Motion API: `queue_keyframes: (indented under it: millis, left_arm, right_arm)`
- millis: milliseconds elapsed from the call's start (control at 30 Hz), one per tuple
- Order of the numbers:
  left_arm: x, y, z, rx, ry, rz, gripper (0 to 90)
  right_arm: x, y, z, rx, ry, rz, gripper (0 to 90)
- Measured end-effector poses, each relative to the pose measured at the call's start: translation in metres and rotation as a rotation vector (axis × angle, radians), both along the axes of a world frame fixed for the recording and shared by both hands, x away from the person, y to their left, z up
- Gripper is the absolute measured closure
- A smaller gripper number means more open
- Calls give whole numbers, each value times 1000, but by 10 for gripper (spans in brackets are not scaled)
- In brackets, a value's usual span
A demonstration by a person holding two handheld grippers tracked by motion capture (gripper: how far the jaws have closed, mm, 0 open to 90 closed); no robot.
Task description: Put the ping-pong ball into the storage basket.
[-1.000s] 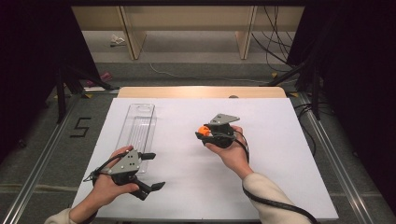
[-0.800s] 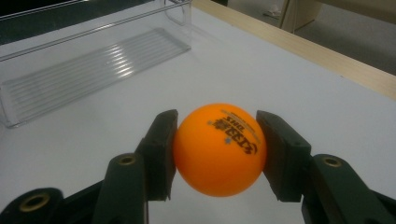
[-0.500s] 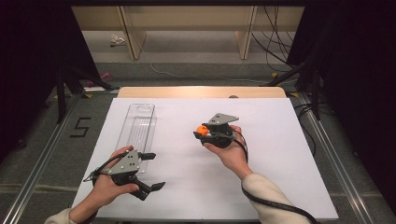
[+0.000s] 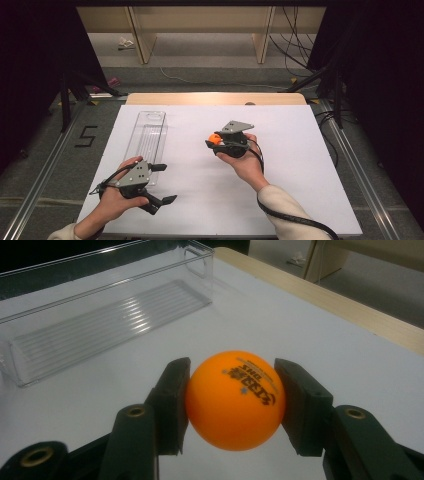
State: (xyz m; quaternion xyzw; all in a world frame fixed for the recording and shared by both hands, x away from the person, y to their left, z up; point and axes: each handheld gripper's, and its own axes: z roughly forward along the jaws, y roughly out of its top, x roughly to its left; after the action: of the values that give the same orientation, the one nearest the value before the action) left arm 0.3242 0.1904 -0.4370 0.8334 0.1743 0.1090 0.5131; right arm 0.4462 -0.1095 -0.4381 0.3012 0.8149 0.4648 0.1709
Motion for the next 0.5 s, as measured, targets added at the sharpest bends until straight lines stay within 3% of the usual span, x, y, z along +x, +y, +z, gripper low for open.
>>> queue_keyframes:
  millis: [500]
  left_arm:
    - [0, 0, 0, 0, -2, 0, 20]
  right_arm:
    - [0, 6, 1, 3, -6, 11, 515]
